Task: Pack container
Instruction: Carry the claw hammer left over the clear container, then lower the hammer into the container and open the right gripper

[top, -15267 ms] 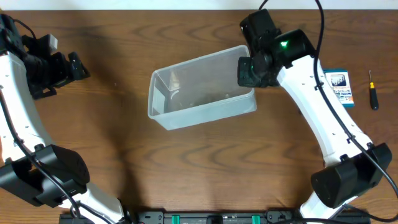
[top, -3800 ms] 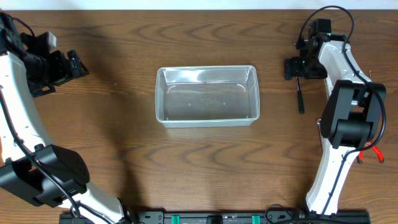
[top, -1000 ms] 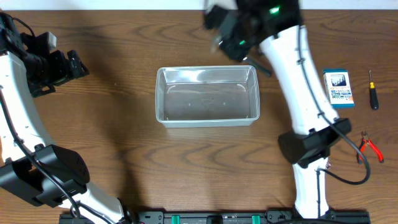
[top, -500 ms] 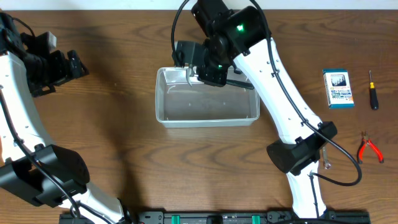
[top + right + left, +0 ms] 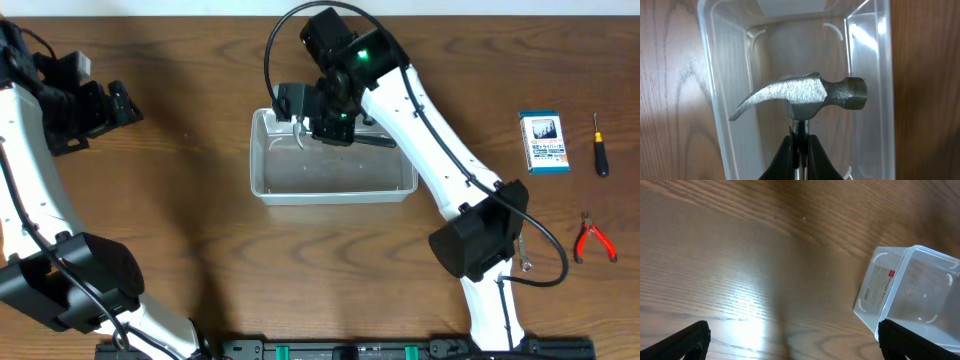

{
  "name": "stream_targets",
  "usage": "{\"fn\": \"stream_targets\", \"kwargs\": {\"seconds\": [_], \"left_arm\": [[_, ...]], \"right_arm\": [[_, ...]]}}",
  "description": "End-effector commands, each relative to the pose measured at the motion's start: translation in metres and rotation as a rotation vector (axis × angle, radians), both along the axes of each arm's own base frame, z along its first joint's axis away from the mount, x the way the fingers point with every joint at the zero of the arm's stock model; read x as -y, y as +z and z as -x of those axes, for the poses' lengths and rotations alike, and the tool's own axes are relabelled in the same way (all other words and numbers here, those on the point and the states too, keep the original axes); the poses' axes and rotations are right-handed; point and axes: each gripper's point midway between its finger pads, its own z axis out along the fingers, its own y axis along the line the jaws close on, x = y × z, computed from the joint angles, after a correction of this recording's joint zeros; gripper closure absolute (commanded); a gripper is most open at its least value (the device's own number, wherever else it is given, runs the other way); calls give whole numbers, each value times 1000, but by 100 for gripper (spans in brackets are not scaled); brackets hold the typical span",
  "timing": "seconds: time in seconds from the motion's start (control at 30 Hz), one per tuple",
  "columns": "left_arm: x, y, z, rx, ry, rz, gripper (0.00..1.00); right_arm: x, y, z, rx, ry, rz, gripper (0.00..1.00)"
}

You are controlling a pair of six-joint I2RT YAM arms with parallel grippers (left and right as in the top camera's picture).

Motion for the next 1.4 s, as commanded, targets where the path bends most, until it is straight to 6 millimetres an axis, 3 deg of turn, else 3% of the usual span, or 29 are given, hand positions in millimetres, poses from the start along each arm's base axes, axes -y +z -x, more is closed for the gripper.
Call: {"fn": "stream_targets", "kwargs": {"seconds": [0.0,0.33,0.83,1.37], "left_arm": [[-2,-5,0,-15,-3,-7,2],[-2,-5,0,-15,-3,-7,2],[-2,-5,0,-15,-3,-7,2],[-2,-5,0,-15,-3,-7,2]], "right_arm": [[0,-5,1,-18,-15,-7,99],[0,-39,0,-54,-55,8,99],[0,-65,-11,-65,-118,0,99],[1,-111,-6,-164,-129,49,99]]}}
